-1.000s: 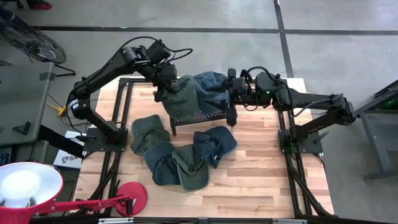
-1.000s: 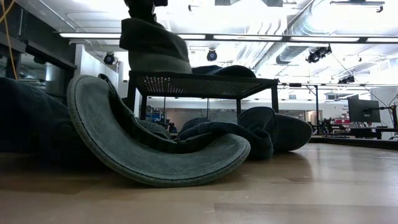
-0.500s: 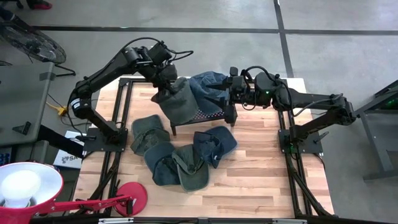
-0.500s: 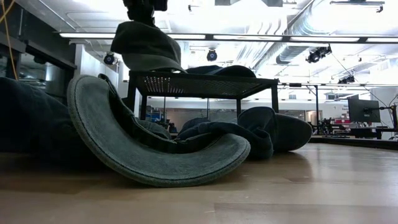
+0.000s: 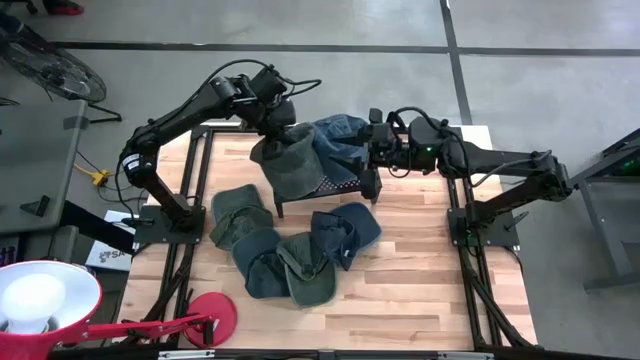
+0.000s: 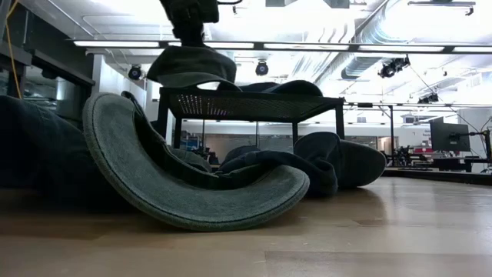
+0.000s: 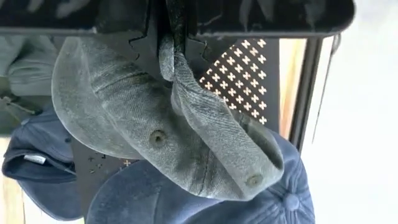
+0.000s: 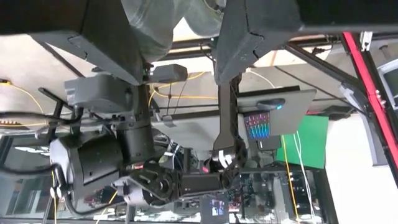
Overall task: Pick & Place hat
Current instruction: Stack the dark green cap on the shelf, then stack the dark blue cap on top of the dark blue cap on the shelf
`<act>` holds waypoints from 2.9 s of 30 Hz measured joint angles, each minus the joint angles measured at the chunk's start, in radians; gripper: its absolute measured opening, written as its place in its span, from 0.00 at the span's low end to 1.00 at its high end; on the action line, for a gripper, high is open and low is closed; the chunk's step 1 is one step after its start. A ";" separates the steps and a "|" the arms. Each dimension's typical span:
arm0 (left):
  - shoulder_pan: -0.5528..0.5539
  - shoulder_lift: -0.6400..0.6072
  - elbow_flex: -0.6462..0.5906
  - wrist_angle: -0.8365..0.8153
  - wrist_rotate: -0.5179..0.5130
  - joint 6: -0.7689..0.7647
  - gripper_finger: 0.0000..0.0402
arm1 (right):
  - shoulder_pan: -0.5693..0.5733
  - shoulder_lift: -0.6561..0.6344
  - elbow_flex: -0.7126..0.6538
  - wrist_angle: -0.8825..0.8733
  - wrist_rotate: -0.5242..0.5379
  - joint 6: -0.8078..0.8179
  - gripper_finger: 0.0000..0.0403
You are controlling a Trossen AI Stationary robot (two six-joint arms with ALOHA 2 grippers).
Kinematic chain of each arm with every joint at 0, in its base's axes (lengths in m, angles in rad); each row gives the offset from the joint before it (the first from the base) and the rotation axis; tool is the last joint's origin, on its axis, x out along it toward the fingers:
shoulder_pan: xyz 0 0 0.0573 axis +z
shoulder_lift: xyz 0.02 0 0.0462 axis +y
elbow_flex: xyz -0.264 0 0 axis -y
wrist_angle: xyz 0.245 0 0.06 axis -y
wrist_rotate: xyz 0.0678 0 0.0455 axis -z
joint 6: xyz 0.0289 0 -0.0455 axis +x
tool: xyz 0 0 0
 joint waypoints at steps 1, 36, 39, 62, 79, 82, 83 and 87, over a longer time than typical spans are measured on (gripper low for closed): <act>0.000 0.000 0.000 0.004 0.000 0.015 0.03 | 0.000 0.000 0.000 -0.007 0.000 0.000 0.49; 0.000 0.000 0.000 0.105 -0.033 0.037 0.17 | -0.093 0.000 0.000 -0.612 0.429 0.526 0.49; 0.000 0.000 0.000 0.117 -0.039 0.038 0.24 | -0.093 0.000 0.000 -0.612 0.429 0.526 0.49; 0.000 0.000 0.000 0.262 -0.124 0.064 0.40 | -0.093 0.000 0.000 -0.612 0.395 0.519 0.49; 0.000 0.000 0.000 0.298 -0.046 -0.119 0.40 | -0.092 0.000 0.000 -0.636 0.315 0.380 0.49; -0.001 -0.002 0.000 0.288 0.033 -0.164 0.41 | -0.092 0.000 0.000 -0.648 0.231 0.289 0.49; -0.001 -0.003 0.000 0.282 0.057 -0.180 0.41 | -0.092 0.000 0.000 -0.655 0.197 0.263 0.49; -0.022 -0.008 0.000 0.271 0.075 -0.216 0.41 | -0.090 0.000 0.000 -0.701 0.052 0.188 0.49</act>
